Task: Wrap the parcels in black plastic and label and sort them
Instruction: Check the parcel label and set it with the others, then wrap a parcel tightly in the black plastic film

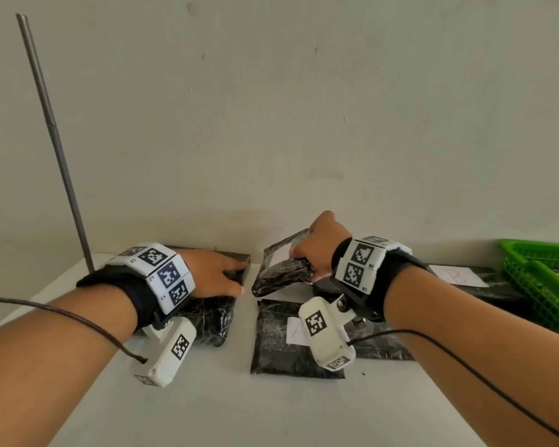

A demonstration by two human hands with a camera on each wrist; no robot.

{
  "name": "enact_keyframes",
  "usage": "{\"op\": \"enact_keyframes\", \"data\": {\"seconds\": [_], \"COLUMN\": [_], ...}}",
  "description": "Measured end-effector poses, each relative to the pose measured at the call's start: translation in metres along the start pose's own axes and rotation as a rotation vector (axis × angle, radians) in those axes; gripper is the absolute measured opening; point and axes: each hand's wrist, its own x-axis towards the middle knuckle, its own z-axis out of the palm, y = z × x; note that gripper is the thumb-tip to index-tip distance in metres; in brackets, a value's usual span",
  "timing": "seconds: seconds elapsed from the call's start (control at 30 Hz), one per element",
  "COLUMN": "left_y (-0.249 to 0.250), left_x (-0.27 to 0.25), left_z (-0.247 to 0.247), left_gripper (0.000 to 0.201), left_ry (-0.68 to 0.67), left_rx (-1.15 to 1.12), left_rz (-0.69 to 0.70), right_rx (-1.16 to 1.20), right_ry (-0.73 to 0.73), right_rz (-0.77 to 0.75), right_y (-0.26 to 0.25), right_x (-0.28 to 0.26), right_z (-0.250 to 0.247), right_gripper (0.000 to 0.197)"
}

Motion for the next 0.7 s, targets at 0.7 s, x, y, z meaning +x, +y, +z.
{"op": "enact_keyframes", "data": {"seconds": [0.7], "left_y": [-0.015], "left_x": [-0.011], "left_z": [0.012], "left_gripper": [0.077], "left_ry": [0.101], "left_rx": [-0.026], "left_rz": [0.020], "right_rx": [-0.432], "right_ry": [-0.184], "right_rz": [-0.301], "right_y": [-0.033], "right_x": [-0.009], "right_z": [0.017], "right_gripper": [0.028]}}
